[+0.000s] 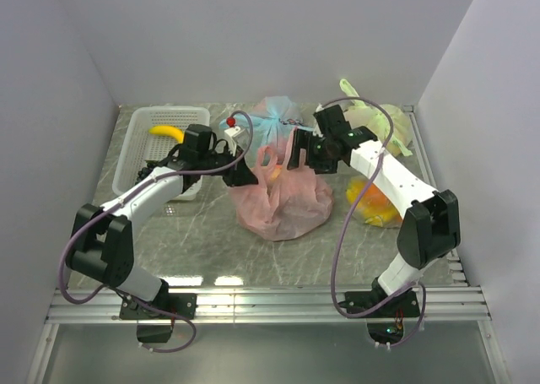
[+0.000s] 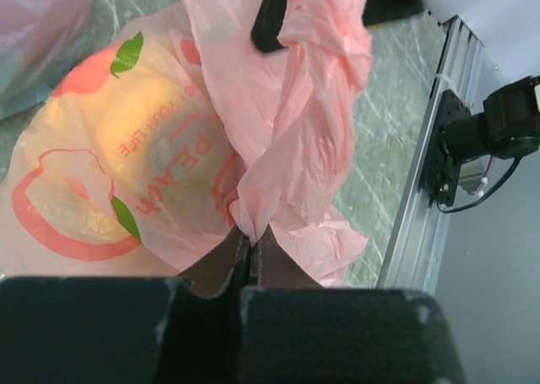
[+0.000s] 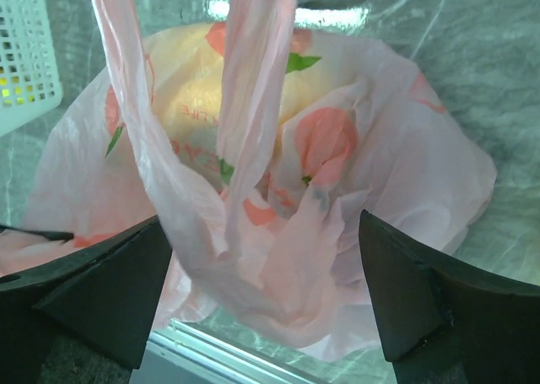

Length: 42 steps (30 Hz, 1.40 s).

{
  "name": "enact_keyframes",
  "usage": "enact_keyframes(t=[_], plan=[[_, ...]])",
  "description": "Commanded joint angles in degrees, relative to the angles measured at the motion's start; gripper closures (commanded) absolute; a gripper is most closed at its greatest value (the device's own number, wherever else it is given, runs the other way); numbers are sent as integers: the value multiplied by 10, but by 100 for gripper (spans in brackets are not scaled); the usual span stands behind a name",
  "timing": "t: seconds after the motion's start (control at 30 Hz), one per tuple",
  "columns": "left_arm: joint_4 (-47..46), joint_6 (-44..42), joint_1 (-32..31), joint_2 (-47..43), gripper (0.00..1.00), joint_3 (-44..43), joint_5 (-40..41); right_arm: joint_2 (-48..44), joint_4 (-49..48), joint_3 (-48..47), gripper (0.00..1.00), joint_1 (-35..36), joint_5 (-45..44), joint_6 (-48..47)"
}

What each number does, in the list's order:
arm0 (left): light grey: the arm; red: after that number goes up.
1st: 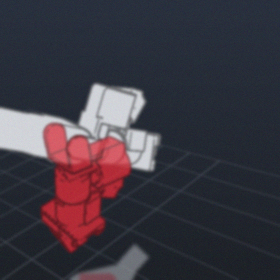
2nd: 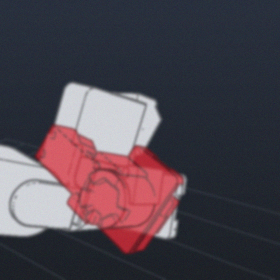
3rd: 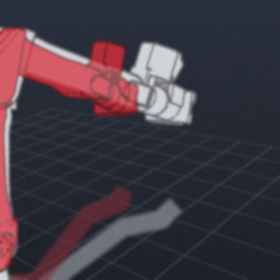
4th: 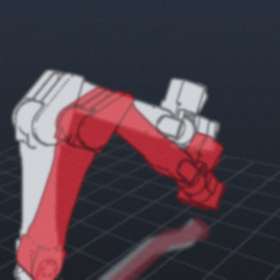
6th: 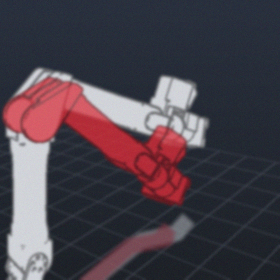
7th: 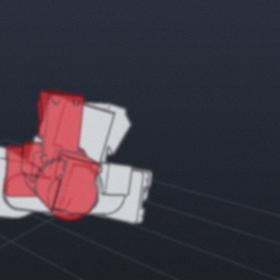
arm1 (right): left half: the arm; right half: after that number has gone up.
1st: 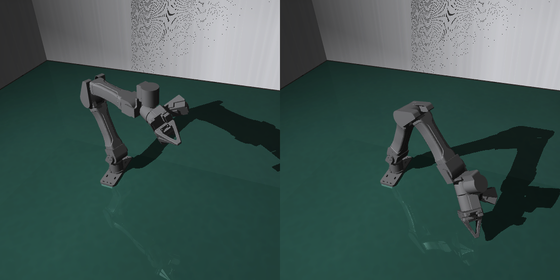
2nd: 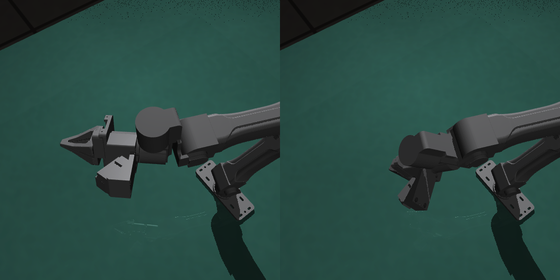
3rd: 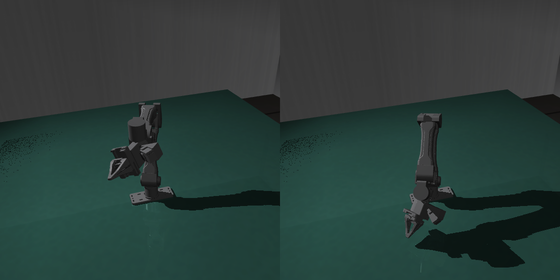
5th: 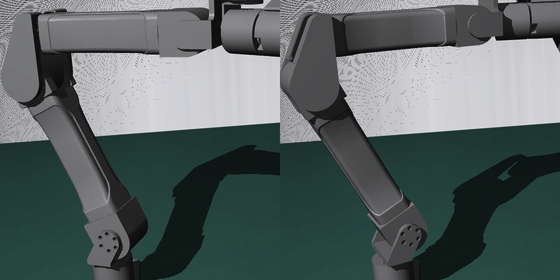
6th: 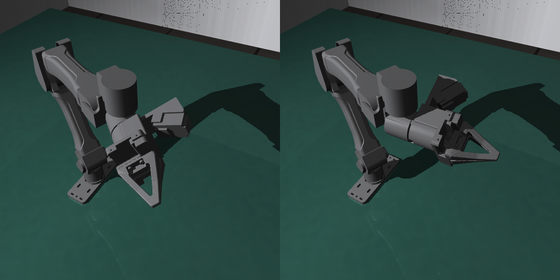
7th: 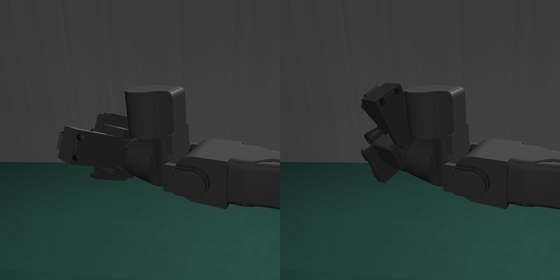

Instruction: Place the fake fruits into the plastic bag and tie a complex knot

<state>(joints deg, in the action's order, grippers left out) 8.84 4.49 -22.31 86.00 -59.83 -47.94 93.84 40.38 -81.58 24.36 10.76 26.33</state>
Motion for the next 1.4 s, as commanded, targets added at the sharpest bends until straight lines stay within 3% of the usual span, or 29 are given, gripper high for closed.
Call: enact_keyframes(t=[0.0, 0.47, 0.63, 0.67, 0.77, 0.83, 0.9, 0.93, 1.1, 1.23, 1.33, 1.37], plan=[[-53, 46, 2, -28, 99, 10, -9, -21, 17, -11, 4, 31, -66, 57], [-83, 96, 2, -77, 99, 58, -10, 109, 26, -65, 3, 97, -159, 132], [-84, 94, 2, -81, 99, 63, -7, 144, 38, -62, 13, 108, -193, 136], [-84, 93, 2, -81, 99, 63, -4, 144, 39, -58, 26, 108, -199, 137], [-82, 90, 2, -79, 99, 63, -4, 122, 33, -23, 48, 109, -221, 116], [-74, 85, 2, -73, 100, 60, -5, 98, 19, 12, 55, 103, -218, 86], [-60, 73, 2, -69, 99, 55, -2, 71, -34, 52, 90, 94, -177, 39], [-51, 69, 2, -65, 100, 52, 0, 39, -50, 89, 100, 83, -157, 22], [-23, 29, 6, -59, 99, 46, -16, -55, -163, 168, 100, 64, 21, -157], [11, -30, 6, -50, 100, 28, -42, -106, -201, 194, 100, 56, 133, -244], [60, -104, 2, -27, 99, -12, -73, -111, -205, 192, 91, 54, 164, -282], [75, -119, -2, -22, 99, -22, -86, -113, -208, 193, 82, 53, 172, -285]])
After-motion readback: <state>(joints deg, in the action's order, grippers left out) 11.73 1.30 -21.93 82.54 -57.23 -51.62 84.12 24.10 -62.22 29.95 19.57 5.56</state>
